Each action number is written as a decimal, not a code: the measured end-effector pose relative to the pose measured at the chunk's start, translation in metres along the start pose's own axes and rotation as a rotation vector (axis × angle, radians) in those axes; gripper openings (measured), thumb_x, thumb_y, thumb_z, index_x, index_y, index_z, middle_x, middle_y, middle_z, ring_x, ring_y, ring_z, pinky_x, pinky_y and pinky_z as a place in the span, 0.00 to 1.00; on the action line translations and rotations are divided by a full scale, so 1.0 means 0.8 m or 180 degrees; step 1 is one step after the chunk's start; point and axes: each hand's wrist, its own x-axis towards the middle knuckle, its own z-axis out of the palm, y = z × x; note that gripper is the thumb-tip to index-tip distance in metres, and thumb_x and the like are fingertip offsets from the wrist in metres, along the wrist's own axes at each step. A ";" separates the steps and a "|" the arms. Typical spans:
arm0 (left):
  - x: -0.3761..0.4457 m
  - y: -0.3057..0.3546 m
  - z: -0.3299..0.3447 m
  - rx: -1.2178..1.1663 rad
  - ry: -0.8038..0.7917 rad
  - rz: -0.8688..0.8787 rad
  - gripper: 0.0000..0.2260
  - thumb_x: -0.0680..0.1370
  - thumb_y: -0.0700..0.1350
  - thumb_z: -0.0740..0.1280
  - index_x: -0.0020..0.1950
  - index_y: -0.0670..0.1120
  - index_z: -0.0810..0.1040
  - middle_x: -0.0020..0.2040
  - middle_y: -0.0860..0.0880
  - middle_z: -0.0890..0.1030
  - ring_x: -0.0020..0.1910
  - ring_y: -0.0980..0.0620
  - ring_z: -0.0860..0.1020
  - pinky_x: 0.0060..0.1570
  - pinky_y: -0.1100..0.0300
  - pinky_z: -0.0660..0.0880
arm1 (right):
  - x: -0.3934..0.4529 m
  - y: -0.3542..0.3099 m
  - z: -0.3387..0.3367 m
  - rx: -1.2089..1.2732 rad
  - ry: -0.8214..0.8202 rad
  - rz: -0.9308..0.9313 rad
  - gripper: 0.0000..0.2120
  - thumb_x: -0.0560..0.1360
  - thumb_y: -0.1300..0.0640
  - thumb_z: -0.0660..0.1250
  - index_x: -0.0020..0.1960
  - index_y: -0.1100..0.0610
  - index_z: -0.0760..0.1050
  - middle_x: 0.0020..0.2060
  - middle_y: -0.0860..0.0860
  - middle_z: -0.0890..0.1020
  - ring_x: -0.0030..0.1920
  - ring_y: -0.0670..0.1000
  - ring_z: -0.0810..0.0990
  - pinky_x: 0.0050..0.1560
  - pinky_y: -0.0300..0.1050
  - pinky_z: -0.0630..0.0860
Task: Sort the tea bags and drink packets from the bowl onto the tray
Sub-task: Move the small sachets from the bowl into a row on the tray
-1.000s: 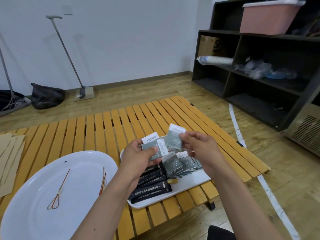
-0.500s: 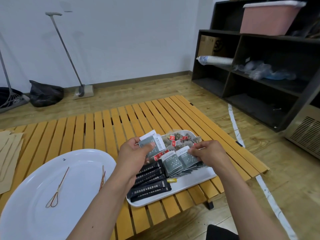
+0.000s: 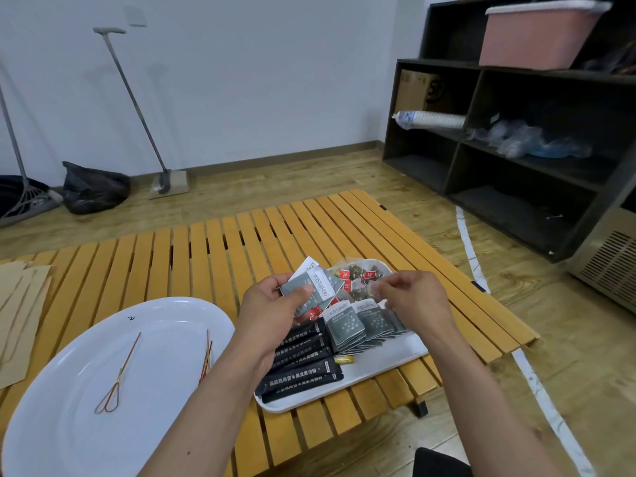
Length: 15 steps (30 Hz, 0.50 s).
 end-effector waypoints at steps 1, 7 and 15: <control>-0.001 0.000 0.001 0.0007 0.0000 0.0003 0.14 0.78 0.40 0.74 0.63 0.44 0.79 0.48 0.47 0.88 0.41 0.53 0.87 0.38 0.61 0.83 | -0.007 -0.009 0.001 0.0313 -0.0026 -0.0150 0.05 0.75 0.50 0.75 0.43 0.51 0.85 0.33 0.47 0.86 0.36 0.44 0.85 0.33 0.37 0.77; -0.003 0.002 0.003 0.0005 -0.0033 0.0031 0.11 0.78 0.40 0.73 0.59 0.45 0.81 0.49 0.47 0.88 0.46 0.49 0.87 0.42 0.59 0.84 | -0.037 -0.045 0.020 0.1507 -0.0902 -0.0258 0.06 0.74 0.58 0.76 0.50 0.58 0.84 0.41 0.54 0.88 0.36 0.44 0.84 0.33 0.31 0.74; -0.007 0.008 0.003 0.0238 -0.0294 0.0215 0.10 0.78 0.42 0.74 0.59 0.50 0.83 0.48 0.48 0.88 0.42 0.52 0.85 0.41 0.59 0.81 | -0.027 -0.034 0.002 0.1342 -0.1181 -0.0123 0.05 0.74 0.57 0.76 0.49 0.55 0.85 0.41 0.52 0.86 0.36 0.45 0.79 0.37 0.40 0.73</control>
